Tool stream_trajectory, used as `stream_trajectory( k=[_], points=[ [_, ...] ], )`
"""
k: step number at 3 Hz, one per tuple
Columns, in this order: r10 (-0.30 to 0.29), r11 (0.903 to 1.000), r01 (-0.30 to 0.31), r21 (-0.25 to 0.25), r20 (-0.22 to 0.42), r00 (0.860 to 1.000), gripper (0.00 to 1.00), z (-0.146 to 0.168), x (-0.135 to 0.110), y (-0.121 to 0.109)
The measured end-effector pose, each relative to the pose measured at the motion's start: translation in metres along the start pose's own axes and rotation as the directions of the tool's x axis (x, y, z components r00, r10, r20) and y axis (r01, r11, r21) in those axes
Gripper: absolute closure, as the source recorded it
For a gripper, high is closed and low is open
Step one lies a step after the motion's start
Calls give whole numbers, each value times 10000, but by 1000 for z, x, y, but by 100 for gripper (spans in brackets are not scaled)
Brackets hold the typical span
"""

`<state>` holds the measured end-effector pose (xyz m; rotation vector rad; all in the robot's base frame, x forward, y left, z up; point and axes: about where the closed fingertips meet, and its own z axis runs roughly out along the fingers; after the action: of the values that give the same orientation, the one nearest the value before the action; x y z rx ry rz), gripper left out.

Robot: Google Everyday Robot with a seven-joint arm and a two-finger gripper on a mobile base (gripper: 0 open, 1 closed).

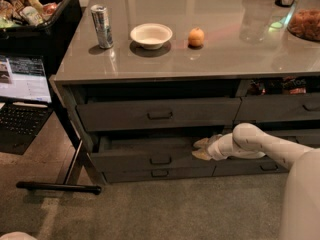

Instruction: Open middle drawer

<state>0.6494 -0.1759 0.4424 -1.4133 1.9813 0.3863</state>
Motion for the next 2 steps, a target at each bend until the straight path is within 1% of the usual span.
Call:
stream_trajectory(
  k=[2],
  points=[
    [0, 10000, 0, -1, 0, 10000, 12, 0, 0, 0]
  ],
)
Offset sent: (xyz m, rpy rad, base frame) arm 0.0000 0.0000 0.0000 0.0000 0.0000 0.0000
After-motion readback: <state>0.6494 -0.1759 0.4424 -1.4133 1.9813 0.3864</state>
